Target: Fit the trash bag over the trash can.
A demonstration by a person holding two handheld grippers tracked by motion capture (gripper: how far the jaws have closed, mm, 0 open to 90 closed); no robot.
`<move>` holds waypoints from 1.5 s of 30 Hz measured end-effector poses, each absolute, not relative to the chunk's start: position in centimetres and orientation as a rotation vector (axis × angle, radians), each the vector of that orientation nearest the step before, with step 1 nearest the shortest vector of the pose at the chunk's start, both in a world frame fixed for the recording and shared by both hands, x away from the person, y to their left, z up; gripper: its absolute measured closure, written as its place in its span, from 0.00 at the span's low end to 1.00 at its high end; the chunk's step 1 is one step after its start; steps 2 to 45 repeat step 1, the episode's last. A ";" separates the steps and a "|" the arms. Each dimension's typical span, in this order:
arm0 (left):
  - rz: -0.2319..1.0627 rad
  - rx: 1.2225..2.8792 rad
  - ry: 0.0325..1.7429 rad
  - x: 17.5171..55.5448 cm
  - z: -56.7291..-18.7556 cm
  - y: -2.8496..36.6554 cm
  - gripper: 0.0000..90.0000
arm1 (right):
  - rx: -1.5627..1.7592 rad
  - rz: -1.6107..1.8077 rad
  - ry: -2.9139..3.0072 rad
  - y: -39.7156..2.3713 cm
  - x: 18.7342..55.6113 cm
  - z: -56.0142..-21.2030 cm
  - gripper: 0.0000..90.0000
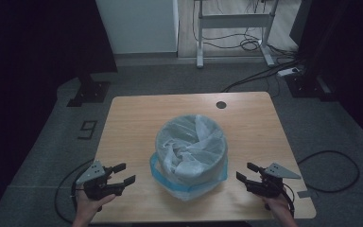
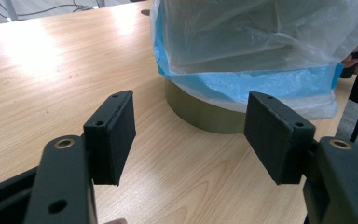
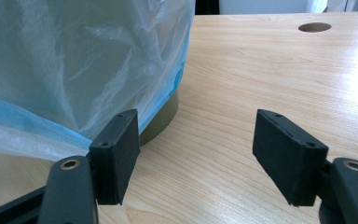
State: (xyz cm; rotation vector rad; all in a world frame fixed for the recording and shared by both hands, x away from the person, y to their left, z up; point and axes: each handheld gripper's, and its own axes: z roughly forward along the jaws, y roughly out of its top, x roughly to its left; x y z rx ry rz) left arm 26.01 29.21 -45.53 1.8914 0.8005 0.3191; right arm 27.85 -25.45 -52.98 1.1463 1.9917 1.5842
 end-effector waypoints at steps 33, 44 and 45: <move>0.319 1.894 0.802 26.1 -45.7 29.1 0.37 | 1.150 1.590 1.988 -25.5 27.9 -53.0 0.35; 0.319 1.894 0.802 26.1 -45.7 29.1 0.37 | 1.150 1.590 1.988 -25.5 27.9 -53.0 0.35; 0.319 1.894 0.802 26.1 -45.7 29.1 0.37 | 1.150 1.590 1.988 -25.5 27.9 -53.0 0.35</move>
